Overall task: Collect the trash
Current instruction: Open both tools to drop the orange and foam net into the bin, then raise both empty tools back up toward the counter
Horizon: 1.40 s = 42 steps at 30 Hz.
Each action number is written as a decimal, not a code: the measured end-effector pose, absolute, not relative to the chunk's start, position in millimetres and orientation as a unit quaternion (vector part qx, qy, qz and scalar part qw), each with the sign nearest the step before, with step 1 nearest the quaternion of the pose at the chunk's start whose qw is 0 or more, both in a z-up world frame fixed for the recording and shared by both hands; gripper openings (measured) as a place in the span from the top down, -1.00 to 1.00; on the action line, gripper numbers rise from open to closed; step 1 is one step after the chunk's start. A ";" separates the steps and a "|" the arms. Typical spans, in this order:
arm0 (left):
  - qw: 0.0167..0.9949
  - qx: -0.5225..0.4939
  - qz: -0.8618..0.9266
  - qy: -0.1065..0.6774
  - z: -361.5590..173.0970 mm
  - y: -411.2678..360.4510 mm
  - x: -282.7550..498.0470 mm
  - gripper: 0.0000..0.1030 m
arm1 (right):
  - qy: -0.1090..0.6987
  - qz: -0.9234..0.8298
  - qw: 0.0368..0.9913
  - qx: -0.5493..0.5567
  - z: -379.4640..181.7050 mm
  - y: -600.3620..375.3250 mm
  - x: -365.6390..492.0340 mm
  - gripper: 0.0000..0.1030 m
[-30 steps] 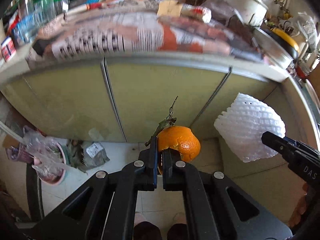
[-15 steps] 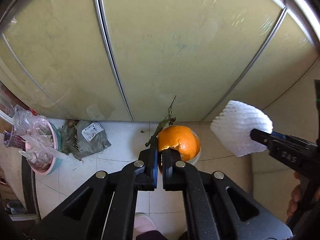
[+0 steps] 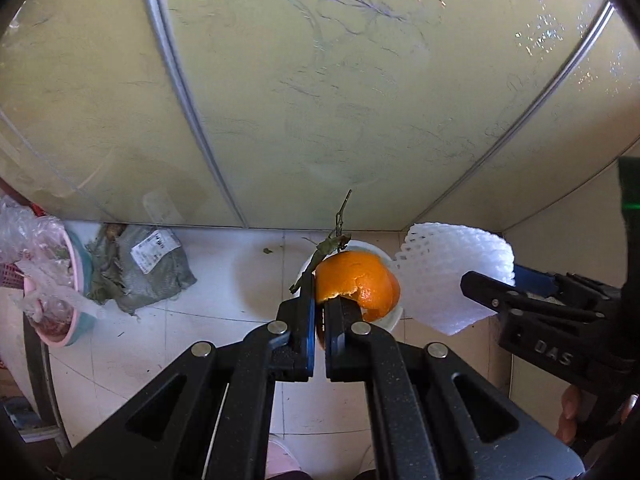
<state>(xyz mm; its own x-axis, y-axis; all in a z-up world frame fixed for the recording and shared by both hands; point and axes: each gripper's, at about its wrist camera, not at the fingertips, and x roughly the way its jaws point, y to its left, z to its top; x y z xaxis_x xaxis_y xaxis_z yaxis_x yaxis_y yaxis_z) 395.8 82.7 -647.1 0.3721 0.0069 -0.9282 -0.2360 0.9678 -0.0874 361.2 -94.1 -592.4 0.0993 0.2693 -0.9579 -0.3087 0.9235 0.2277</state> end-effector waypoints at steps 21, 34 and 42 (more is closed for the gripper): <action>0.810 -0.118 0.047 0.572 -645.2 62.0 408.6 0.24 | 0.627 0.193 0.755 -0.003 -577.2 -104.8 365.0 -0.17; 0.840 -0.103 0.040 0.532 -476.8 66.7 383.3 0.24 | 0.585 0.191 0.788 0.013 -430.1 -110.3 357.8 -0.16; 0.879 -0.088 0.028 0.467 -325.0 74.4 353.8 0.17 | 0.523 0.176 0.834 0.015 -286.7 -113.1 332.6 -0.16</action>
